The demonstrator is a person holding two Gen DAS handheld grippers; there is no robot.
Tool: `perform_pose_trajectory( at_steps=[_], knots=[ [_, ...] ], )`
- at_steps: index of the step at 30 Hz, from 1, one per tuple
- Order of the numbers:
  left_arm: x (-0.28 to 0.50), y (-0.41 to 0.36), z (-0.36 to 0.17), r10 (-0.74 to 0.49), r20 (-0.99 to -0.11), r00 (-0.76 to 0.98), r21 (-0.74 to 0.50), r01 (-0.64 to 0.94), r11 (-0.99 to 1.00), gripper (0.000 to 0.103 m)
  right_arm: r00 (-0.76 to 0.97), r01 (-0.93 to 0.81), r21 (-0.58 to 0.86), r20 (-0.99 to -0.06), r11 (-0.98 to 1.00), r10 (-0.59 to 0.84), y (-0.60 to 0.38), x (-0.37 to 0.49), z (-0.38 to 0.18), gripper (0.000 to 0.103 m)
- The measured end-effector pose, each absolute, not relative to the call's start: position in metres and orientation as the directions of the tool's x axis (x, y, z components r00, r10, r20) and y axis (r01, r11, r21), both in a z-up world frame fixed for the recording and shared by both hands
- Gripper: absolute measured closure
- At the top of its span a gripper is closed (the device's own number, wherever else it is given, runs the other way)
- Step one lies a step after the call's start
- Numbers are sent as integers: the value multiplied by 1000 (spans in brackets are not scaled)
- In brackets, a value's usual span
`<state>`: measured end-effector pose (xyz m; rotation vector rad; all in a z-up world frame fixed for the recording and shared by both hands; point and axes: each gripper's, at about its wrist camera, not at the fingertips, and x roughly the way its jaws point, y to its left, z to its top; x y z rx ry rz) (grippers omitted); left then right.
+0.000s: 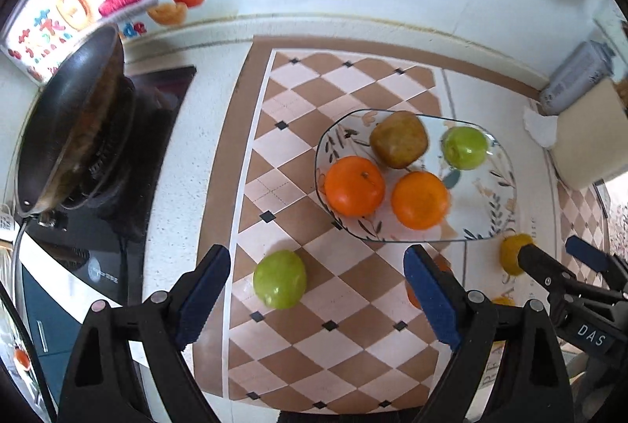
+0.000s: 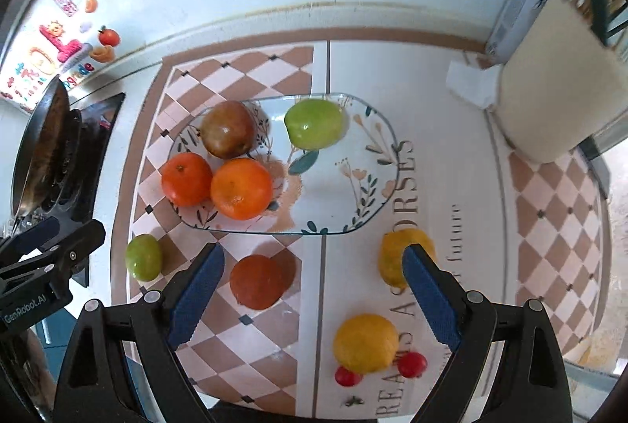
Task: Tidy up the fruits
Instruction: 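Lift both tools back from the plate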
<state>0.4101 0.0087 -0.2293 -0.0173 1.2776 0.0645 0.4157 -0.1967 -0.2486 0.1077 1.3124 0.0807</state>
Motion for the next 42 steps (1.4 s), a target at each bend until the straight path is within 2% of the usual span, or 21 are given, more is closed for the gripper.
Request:
perform_pose_trajectory(
  at_steps=[19,28,32,34,42],
  knots=[
    [337,-3,-144,-24,-896,444,-29,-3,1000,13,433,-9,155,-890,988,144,-198,323,-133,9],
    [320,-9,-121,-48,-875,481,-48,12,999,13,452,-12,202,-872,979,186,-199,307,-112,9],
    [326,-8,-129,-69,-885,460,-68,20,998,12,418,11,273,-875,962,244,-210,311,-126,5],
    [334,-6,-141,-55,-897,438,-56,13,998,1,385,39,280,-890,959,245,-220,315,-141,5],
    [363,23,-194,41,-939,342,20,-65,998,0,246,198,266,-945,943,215,-270,336,-230,5]
  ],
)
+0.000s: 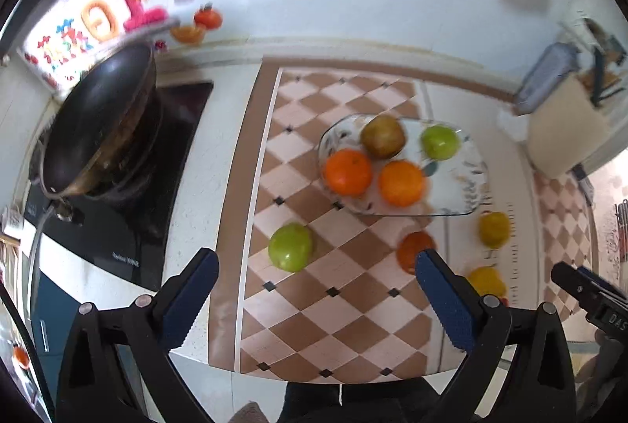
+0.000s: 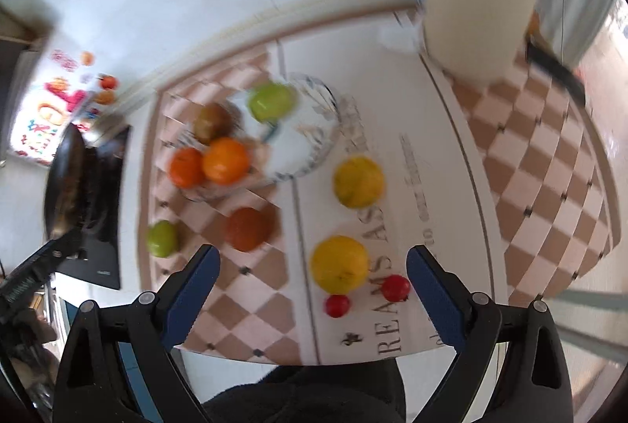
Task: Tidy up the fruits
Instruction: 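Lift both tools back from the plate, then grasp a green apple with the left tool while the right tool grasps a lemon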
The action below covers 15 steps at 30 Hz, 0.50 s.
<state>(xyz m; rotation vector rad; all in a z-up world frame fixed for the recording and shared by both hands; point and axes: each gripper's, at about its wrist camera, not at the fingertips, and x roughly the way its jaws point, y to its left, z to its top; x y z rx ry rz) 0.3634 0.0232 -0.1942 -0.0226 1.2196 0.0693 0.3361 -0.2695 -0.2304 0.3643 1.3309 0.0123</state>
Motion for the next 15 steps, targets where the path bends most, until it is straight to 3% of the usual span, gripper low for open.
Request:
perform_pose_trajectory(
  at_steps=[5,11,15],
  knots=[
    [379,52,-236,59,-968,245,22,-149,989,0,101,252,284,-959,925,267,-276,345,-306,5],
    [387,78,-283,-13,-994,109,-37,-224,974,1,0,257,271,-960,927,281,-262,348,-361,7],
    [392,85,-311,-47,-998,36,-55,-258,965,1,-39,234,251,-963,939,267,-251,352,-380,24]
  ],
)
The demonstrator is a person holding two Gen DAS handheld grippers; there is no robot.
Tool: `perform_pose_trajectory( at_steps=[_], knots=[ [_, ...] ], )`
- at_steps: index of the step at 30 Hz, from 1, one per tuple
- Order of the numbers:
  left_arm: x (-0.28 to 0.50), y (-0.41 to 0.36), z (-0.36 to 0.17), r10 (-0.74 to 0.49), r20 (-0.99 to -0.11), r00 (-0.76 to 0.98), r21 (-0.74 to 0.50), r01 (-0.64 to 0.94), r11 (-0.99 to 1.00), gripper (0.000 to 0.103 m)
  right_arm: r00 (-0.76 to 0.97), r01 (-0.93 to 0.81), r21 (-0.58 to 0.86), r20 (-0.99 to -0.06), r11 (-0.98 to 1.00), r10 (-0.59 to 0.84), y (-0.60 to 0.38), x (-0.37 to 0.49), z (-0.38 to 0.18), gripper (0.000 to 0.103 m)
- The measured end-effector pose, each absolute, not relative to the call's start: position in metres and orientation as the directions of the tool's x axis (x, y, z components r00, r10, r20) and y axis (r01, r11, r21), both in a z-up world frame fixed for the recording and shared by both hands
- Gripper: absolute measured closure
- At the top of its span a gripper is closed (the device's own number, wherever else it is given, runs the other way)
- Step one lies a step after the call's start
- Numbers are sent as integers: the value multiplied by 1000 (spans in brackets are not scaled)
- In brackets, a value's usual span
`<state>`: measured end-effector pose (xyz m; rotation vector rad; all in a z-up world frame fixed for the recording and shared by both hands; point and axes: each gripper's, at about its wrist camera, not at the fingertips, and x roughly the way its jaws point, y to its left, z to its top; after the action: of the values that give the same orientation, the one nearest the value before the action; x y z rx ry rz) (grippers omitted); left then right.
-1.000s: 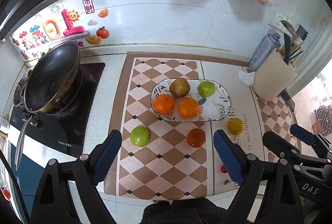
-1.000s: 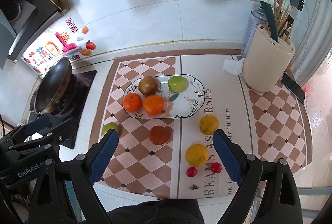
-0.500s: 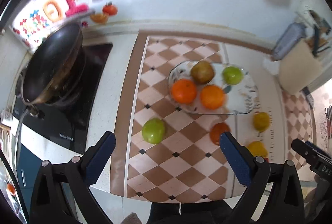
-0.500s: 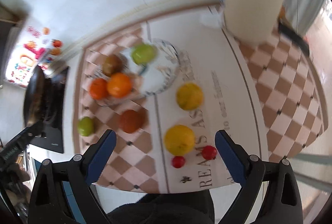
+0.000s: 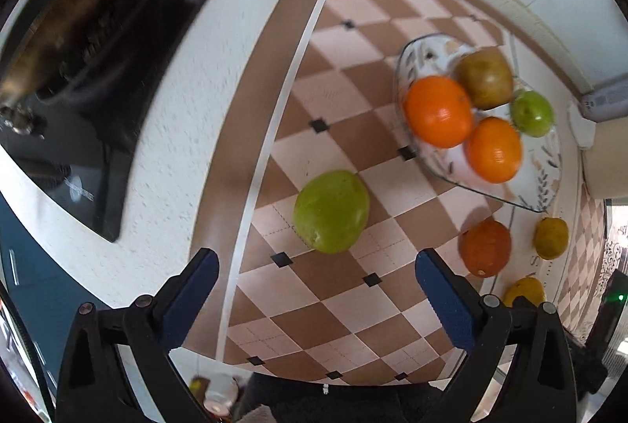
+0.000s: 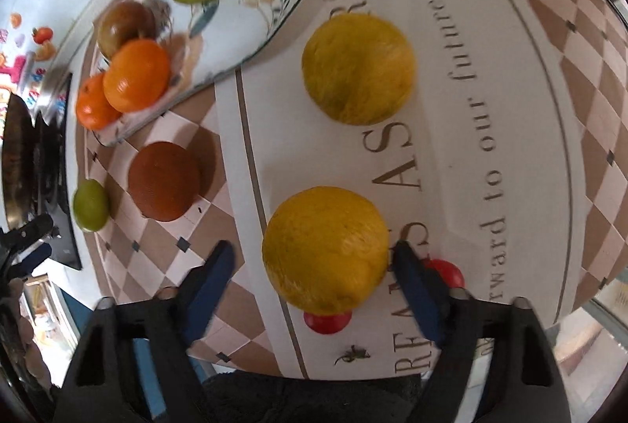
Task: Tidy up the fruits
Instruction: 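Grasp a green apple with the left tool while the right tool grasps a lemon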
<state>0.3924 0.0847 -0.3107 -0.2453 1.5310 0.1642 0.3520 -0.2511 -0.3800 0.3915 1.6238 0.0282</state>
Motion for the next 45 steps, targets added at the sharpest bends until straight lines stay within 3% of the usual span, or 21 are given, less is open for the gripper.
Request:
perform_pose_trajectory(
  at_steps=[6,12,16,17,22,34,45],
  knots=[
    [406,84,-347,-104,-994,-28,-92,-284,955,1,-63,225,238,-964,945,258,-248,352,-394,35],
    [414,74,-363,-101,-995,-16,-94,-250,964,4,-59,232,238,-964,943,258,-254,353,-390,35],
    [414,68,-365,-90,-996,-12,-84,-230,969,48,-55,236,232,-966,944,252,-255,354,-386,35],
    [414,66,-365,-72,-997,-6,-69,-222,973,49,-54,234,233,-966,944,252,-255,354,-386,35],
    [408,59,-363,-64,-998,5,-64,-204,977,49,-35,218,240,-967,946,253,-256,356,-377,35],
    [346,-18,-359,-205,-978,-42,-197,-144,970,49,-27,181,286,-955,941,296,-249,353,-372,38],
    [328,-39,-368,-173,-983,-53,-166,-124,978,49,-21,138,298,-952,944,304,-237,351,-372,38]
  ],
)
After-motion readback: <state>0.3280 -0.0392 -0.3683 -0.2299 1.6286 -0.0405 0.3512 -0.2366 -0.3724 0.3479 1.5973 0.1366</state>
